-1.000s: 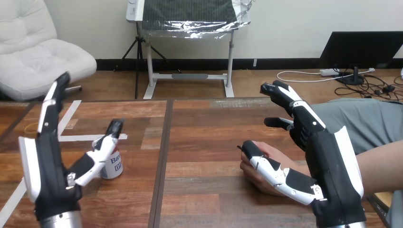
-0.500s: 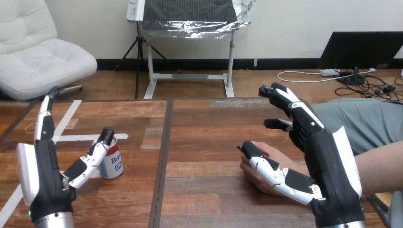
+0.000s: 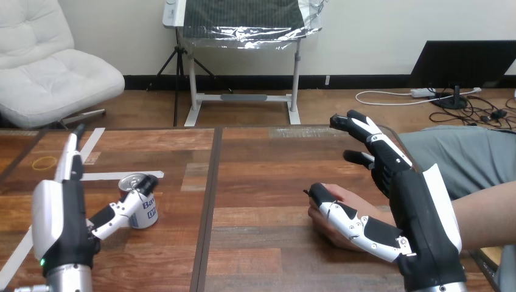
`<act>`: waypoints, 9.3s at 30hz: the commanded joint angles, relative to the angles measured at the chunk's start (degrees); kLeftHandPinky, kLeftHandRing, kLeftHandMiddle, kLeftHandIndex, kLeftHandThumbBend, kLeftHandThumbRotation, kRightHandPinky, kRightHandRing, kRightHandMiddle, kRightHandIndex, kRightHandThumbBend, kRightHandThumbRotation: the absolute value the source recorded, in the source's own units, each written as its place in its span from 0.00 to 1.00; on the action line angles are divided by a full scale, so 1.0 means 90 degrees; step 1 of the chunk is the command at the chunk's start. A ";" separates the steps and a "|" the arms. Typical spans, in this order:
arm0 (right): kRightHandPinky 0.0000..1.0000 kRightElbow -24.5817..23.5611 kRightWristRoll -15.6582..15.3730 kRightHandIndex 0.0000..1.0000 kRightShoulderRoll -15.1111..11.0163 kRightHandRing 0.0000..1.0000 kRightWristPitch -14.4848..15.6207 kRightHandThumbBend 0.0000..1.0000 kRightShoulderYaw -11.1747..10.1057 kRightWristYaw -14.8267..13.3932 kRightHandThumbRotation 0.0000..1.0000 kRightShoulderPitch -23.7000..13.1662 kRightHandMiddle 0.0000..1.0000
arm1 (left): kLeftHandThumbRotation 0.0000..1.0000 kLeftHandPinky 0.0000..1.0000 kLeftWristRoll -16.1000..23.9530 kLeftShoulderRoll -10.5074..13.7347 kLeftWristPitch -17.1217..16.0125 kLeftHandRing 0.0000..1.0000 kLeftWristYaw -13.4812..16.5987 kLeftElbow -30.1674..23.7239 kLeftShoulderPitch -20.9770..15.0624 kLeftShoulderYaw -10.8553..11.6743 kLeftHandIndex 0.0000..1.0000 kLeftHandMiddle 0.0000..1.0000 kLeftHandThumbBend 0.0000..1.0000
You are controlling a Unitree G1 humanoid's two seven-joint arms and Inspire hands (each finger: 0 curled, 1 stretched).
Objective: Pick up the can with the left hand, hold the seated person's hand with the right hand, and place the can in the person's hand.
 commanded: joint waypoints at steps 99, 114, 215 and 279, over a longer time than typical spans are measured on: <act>0.86 -0.0349 0.0067 0.79 -0.0314 0.95 0.0426 0.57 -0.0279 0.0464 0.00 -0.0764 0.95 | 0.53 0.78 -0.0144 0.0896 0.1763 0.85 -0.0520 0.2518 -0.2505 -0.1283 0.88 0.88 0.89; 0.87 -0.0411 0.0073 0.79 -0.0343 0.95 0.0506 0.56 -0.0314 0.0516 0.00 -0.0757 0.96 | 0.52 0.77 -0.0307 0.0859 0.1865 0.85 -0.0578 0.2725 -0.2703 -0.1391 0.87 0.88 0.86; 0.93 -0.0895 -0.0035 0.80 -0.0821 0.97 0.1205 0.59 -0.0401 0.0835 0.00 -0.0660 0.98 | 0.35 0.71 -0.0940 0.0567 0.1746 0.77 -0.1180 0.3555 -0.3414 -0.1482 0.80 0.79 0.84; 0.94 -0.0832 -0.0048 0.79 -0.0967 0.96 0.1185 0.58 -0.0427 0.0885 0.00 -0.0730 0.97 | 0.00 0.54 -0.0811 0.0702 0.1664 0.60 -0.0988 0.3417 -0.3196 -0.1618 0.67 0.66 0.75</act>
